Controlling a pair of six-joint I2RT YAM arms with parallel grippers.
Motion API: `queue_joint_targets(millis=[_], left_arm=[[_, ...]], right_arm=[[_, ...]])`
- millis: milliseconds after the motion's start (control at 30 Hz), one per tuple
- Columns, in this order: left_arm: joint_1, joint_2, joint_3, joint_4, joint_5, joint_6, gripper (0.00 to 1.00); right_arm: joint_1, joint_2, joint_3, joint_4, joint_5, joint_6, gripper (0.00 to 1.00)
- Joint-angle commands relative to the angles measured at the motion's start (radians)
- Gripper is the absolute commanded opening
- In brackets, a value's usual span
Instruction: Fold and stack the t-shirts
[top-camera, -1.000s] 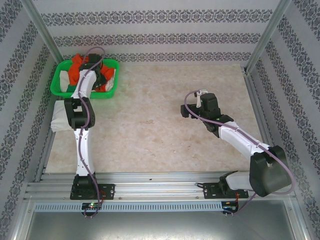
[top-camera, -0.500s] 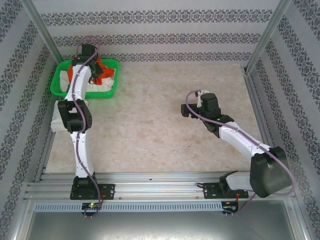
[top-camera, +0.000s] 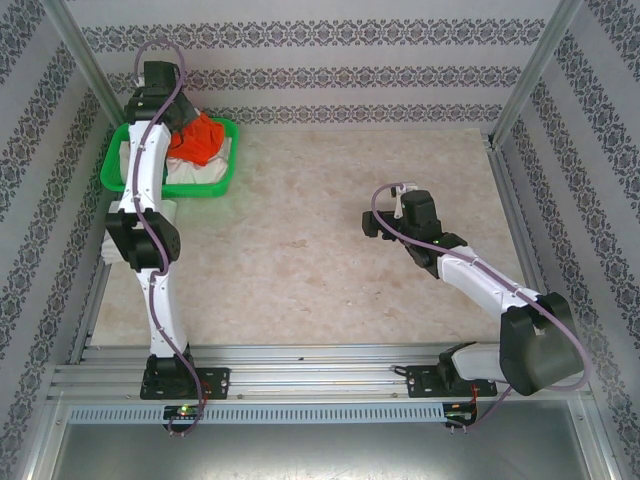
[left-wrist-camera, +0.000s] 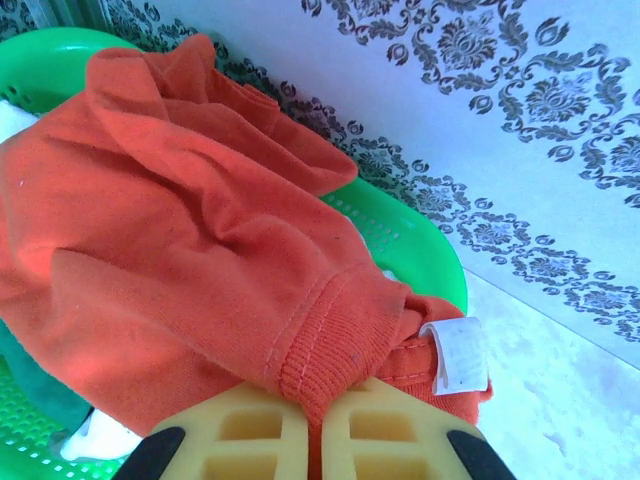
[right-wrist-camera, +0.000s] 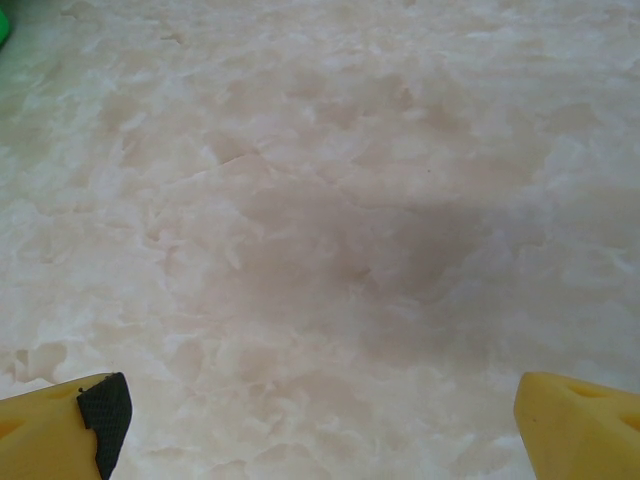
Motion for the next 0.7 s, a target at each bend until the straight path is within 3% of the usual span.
queue_joint_targets(millis=[0,167,333,667], left_arm=[[-0.007,0.012,0.031,-0.043,0.008,-0.006,0.00],[-0.025,-0.068,0.045,0.041,0.027,-0.005,0.00],[-0.047,-0.168,0.099,0.182,0.115,-0.032,0.00],[-0.221,-0.339,0.099,0.263,0.163,0.008,0.00]], right_arm=[[-0.003,-0.023,-0.017,0.021,-0.005,0.013,0.98],[-0.013,-0.024,-0.010,0.019,-0.016,0.010,0.98],[-0.022,-0.010,0.002,0.026,-0.035,0.027,0.98],[-0.019,0.039,0.019,0.055,-0.097,0.090,0.98]])
